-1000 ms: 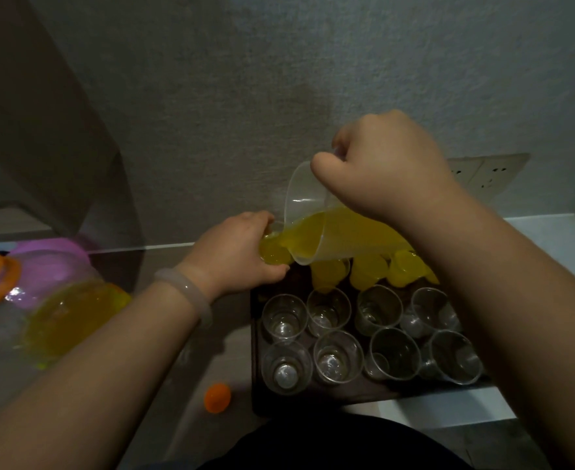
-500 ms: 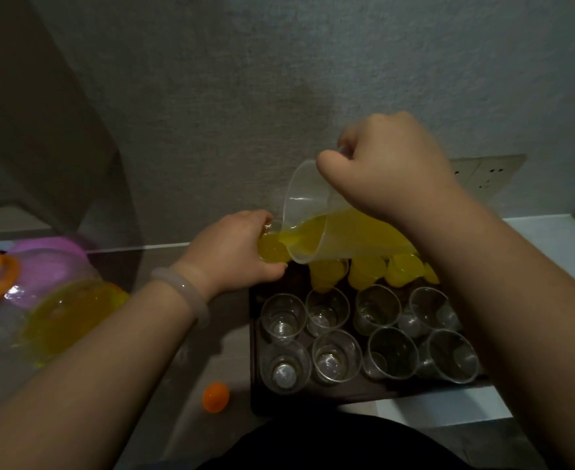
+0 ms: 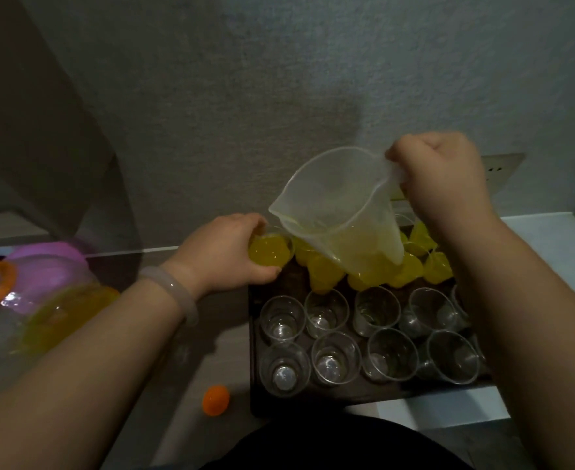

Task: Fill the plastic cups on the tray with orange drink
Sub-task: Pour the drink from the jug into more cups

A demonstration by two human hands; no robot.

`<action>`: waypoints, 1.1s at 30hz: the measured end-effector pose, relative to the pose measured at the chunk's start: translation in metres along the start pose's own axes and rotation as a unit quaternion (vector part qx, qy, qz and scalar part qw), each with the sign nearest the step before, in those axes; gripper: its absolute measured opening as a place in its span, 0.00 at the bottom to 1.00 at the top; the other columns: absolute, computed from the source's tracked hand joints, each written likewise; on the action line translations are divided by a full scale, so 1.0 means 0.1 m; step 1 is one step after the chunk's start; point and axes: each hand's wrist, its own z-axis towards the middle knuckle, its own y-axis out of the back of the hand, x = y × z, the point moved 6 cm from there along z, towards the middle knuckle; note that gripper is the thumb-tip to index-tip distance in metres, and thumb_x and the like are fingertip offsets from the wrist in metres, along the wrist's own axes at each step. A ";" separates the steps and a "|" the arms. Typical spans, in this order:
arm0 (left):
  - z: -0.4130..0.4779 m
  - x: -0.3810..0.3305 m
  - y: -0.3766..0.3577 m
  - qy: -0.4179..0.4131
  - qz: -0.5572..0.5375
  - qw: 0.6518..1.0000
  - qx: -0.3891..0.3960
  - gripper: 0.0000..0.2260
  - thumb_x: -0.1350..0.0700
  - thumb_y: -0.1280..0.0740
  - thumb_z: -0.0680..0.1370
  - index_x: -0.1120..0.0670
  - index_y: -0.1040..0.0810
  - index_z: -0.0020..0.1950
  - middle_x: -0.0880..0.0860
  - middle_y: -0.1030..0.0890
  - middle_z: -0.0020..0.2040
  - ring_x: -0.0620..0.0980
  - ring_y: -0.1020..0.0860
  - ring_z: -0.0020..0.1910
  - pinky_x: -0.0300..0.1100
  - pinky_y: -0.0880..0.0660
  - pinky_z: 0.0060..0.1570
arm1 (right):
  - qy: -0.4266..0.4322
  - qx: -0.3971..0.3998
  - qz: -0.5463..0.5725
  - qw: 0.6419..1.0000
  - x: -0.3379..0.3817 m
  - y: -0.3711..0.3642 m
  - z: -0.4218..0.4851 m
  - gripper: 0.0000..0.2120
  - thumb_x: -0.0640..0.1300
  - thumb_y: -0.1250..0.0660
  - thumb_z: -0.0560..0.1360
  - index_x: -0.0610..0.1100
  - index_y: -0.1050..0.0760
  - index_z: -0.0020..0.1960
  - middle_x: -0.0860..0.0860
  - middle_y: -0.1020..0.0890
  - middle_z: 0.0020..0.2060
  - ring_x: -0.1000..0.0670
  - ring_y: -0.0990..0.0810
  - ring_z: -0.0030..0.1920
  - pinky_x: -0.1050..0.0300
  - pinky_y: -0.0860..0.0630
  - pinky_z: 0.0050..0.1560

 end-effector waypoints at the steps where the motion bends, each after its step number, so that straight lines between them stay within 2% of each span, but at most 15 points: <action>1: 0.01 -0.02 -0.01 -0.010 0.006 1.000 0.013 0.30 0.42 0.26 0.66 0.52 0.26 0.64 0.51 0.22 0.60 0.50 0.25 0.59 0.40 0.28 0.55 | -0.015 -0.013 0.029 0.999 -0.04 0.03 0.00 0.21 0.48 0.37 0.67 0.29 0.35 0.31 0.44 0.37 0.27 0.48 0.40 0.29 0.49 0.43 0.28; 3: 0.03 -0.06 -0.04 -0.035 0.023 0.998 0.041 0.29 0.42 0.26 0.66 0.52 0.26 0.63 0.51 0.25 0.60 0.49 0.26 0.59 0.38 0.30 0.55 | -0.040 -0.028 0.078 0.996 -0.11 0.06 0.00 0.19 0.48 0.37 0.66 0.32 0.35 0.29 0.45 0.37 0.25 0.48 0.39 0.28 0.49 0.42 0.28; 6: 0.07 -0.09 -0.10 -0.061 0.055 0.994 0.067 0.31 0.41 0.26 0.66 0.51 0.28 0.66 0.50 0.28 0.61 0.50 0.30 0.61 0.39 0.32 0.56 | -0.061 -0.032 0.117 0.991 -0.17 0.09 -0.01 0.16 0.48 0.37 0.65 0.44 0.36 0.22 0.52 0.38 0.20 0.50 0.40 0.26 0.54 0.43 0.29; 8: 0.10 -0.09 -0.13 -0.068 0.075 0.992 0.073 0.33 0.40 0.26 0.66 0.50 0.29 0.67 0.50 0.29 0.61 0.51 0.31 0.62 0.41 0.30 0.58 | -0.064 -0.033 0.124 0.990 -0.17 0.11 -0.01 0.16 0.48 0.37 0.65 0.47 0.37 0.22 0.53 0.39 0.21 0.49 0.40 0.27 0.52 0.43 0.30; 10: 0.15 -0.09 -0.17 -0.073 0.088 0.990 0.084 0.33 0.39 0.27 0.66 0.50 0.30 0.67 0.50 0.29 0.60 0.51 0.32 0.62 0.43 0.30 0.58 | -0.060 -0.036 0.120 0.990 -0.17 0.13 -0.02 0.14 0.48 0.37 0.65 0.47 0.35 0.23 0.51 0.38 0.22 0.48 0.40 0.28 0.49 0.42 0.30; 12: 0.20 -0.09 -0.20 -0.084 0.107 0.986 0.096 0.34 0.39 0.28 0.67 0.49 0.32 0.69 0.50 0.30 0.61 0.51 0.32 0.63 0.43 0.30 0.58 | -0.061 -0.040 0.107 0.992 -0.18 0.13 -0.04 0.12 0.47 0.37 0.66 0.41 0.30 0.28 0.48 0.38 0.24 0.48 0.40 0.29 0.48 0.40 0.29; 15: 0.25 -0.09 -0.26 -0.103 0.151 0.977 0.108 0.34 0.38 0.29 0.68 0.48 0.33 0.70 0.49 0.30 0.62 0.51 0.32 0.62 0.44 0.30 0.57 | -0.072 -0.052 0.108 0.990 -0.23 0.14 -0.05 0.14 0.47 0.37 0.65 0.38 0.30 0.28 0.46 0.38 0.26 0.47 0.40 0.30 0.43 0.38 0.28; 20: 0.30 -0.11 -0.40 -0.136 0.208 0.960 0.129 0.33 0.38 0.30 0.68 0.47 0.33 0.69 0.48 0.29 0.62 0.51 0.32 0.60 0.45 0.30 0.54 | -0.081 -0.060 0.119 0.988 -0.30 0.14 -0.06 0.13 0.48 0.37 0.66 0.45 0.33 0.25 0.48 0.38 0.24 0.47 0.40 0.30 0.42 0.38 0.29; 24: 0.34 -0.10 -0.47 -0.150 0.229 0.952 0.135 0.33 0.39 0.30 0.68 0.46 0.34 0.70 0.48 0.30 0.63 0.50 0.33 0.60 0.45 0.29 0.54 | -0.080 -0.061 0.122 0.987 -0.31 0.11 -0.05 0.12 0.48 0.37 0.65 0.43 0.30 0.27 0.46 0.38 0.25 0.46 0.40 0.30 0.41 0.37 0.29; 28: 0.35 -0.09 -0.52 -0.154 0.225 0.950 0.152 0.33 0.40 0.29 0.68 0.46 0.35 0.71 0.47 0.31 0.64 0.51 0.34 0.62 0.45 0.30 0.56 | -0.087 -0.061 0.116 0.988 -0.37 0.10 -0.02 0.14 0.49 0.37 0.65 0.47 0.33 0.23 0.48 0.38 0.24 0.47 0.39 0.30 0.41 0.37 0.29; 33: 0.36 -0.06 -0.57 -0.159 0.229 0.947 0.161 0.33 0.40 0.29 0.69 0.46 0.35 0.71 0.48 0.31 0.64 0.51 0.34 0.62 0.45 0.31 0.56 | -0.071 -0.058 0.115 0.989 -0.38 0.08 -0.01 0.13 0.49 0.37 0.66 0.43 0.30 0.26 0.46 0.38 0.25 0.46 0.39 0.29 0.41 0.37 0.29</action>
